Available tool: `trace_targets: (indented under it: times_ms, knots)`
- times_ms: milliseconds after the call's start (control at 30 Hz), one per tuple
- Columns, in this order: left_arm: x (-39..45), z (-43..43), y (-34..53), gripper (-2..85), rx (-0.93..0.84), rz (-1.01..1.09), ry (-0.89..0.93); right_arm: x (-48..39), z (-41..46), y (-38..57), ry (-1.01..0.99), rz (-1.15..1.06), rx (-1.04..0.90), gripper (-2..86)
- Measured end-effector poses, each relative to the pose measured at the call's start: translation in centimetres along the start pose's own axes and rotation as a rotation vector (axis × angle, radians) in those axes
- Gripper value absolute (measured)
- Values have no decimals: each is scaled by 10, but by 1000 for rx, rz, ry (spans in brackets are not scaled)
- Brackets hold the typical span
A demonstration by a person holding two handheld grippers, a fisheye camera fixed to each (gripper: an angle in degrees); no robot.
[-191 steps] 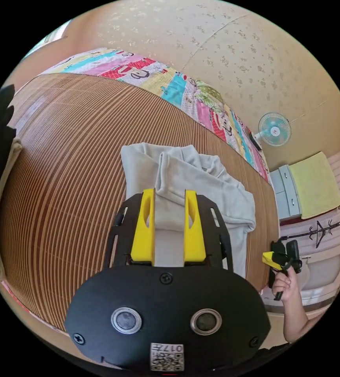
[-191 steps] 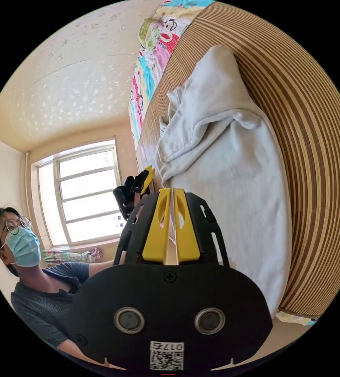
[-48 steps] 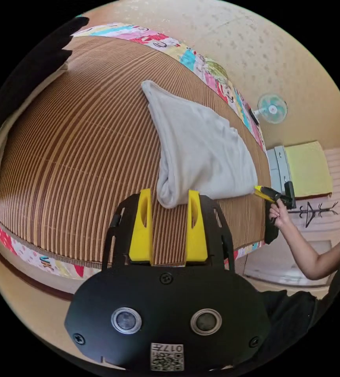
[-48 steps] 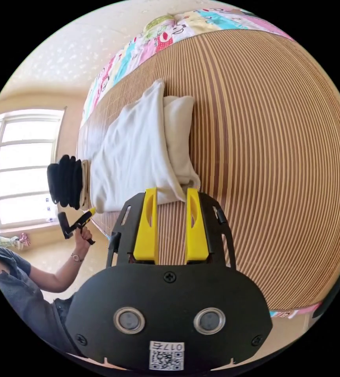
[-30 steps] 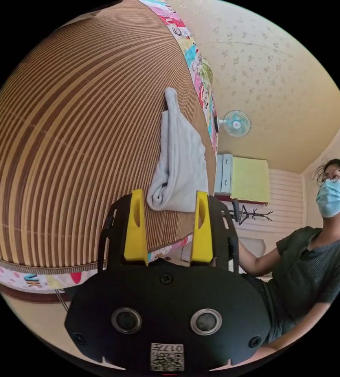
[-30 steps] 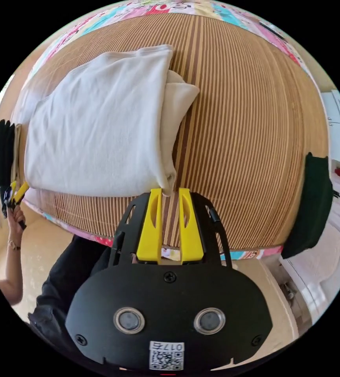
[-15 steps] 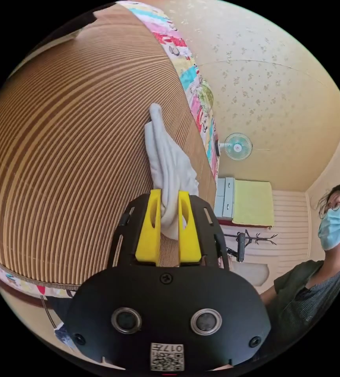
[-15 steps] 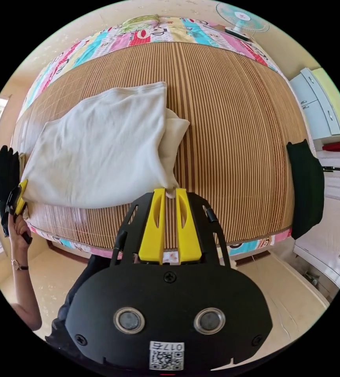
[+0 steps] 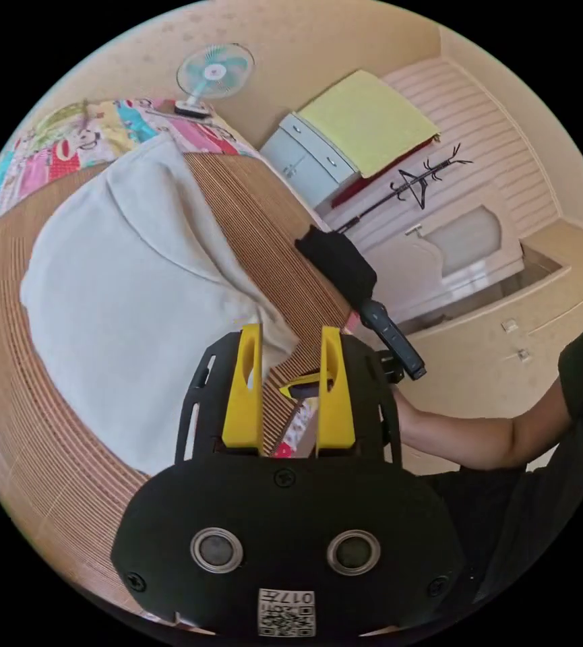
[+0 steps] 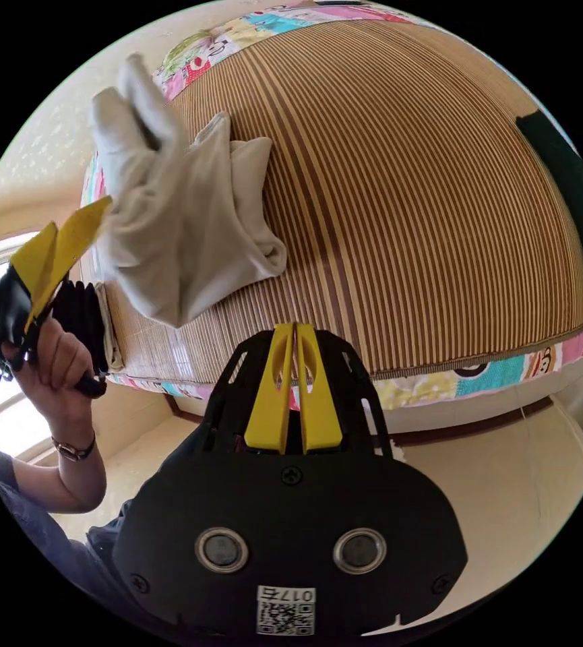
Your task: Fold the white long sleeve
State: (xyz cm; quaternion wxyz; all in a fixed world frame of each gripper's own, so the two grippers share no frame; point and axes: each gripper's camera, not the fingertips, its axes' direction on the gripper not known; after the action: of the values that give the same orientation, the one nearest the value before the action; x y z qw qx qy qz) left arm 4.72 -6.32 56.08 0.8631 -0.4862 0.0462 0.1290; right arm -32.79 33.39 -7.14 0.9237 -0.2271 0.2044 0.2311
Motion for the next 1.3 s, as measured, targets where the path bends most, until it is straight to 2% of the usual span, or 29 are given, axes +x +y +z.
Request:
trace_targets:
  times_ms: [67, 133, 200, 267, 333, 400, 433, 500, 567, 700, 767, 800, 867, 933, 1033, 1100, 1200, 1300]
  knots:
    - [-12, -6, 17, 124, 80, -45, -4, 21, -5, 9, -36, 17, -33, 13]
    - [-35, -21, 42, 126, 156, -157, -101, 48, -12, 21, -130, 27, -64, 20]
    - [-78, -36, 78, 191, 188, -385, -272, 64, -15, 29, -263, 11, -79, 32]
    - [-113, -35, 100, 238, 146, -537, -337, 78, -19, 36, -458, 2, -62, 58]
    - [-145, -18, 115, 244, 96, -610, -260, 95, -15, 44, -760, 18, -31, 116]
    - [-186, 24, 131, 218, 49, -713, -1, 106, -5, 48, -934, 62, -19, 159]
    - [-193, 30, 135, 208, 69, -730, 62, 111, 2, 49, -1009, 97, -10, 184]
    - [-214, 61, 144, 136, 110, -779, 355, 113, 11, 49, -1078, 125, -3, 219]
    - [-209, 88, 144, 118, 41, -779, 466, 114, 16, 47, -1129, 154, 19, 246]
    - [-124, 118, 121, 78, -129, -555, 355, 118, 14, 27, -1254, 201, 89, 257]
    - [-94, 122, 120, 78, -109, -546, 323, 118, 8, 25, -1304, 180, 84, 245]
    - [-80, 119, 118, 80, -69, -554, 301, 115, -4, 29, -1386, 100, 120, 235]
    - [-59, 122, 105, 91, -91, -520, 311, 110, -39, 39, -1398, -3, 188, 223]
    - [-30, 123, 89, 123, -133, -418, 266, 116, -113, 52, -1351, -188, 312, 208]
    - [16, 127, 76, 193, -233, -285, 79, 147, -215, 67, -1271, -360, 475, 192]
    - [38, 135, 77, 192, -267, -240, -6, 175, -275, 75, -1190, -403, 557, 184]
    - [48, 150, 82, 187, -279, -277, -55, 229, -352, 84, -1018, -419, 641, 169]
    - [50, 170, 87, 182, -252, -338, -49, 312, -375, 83, -943, -293, 578, 154]
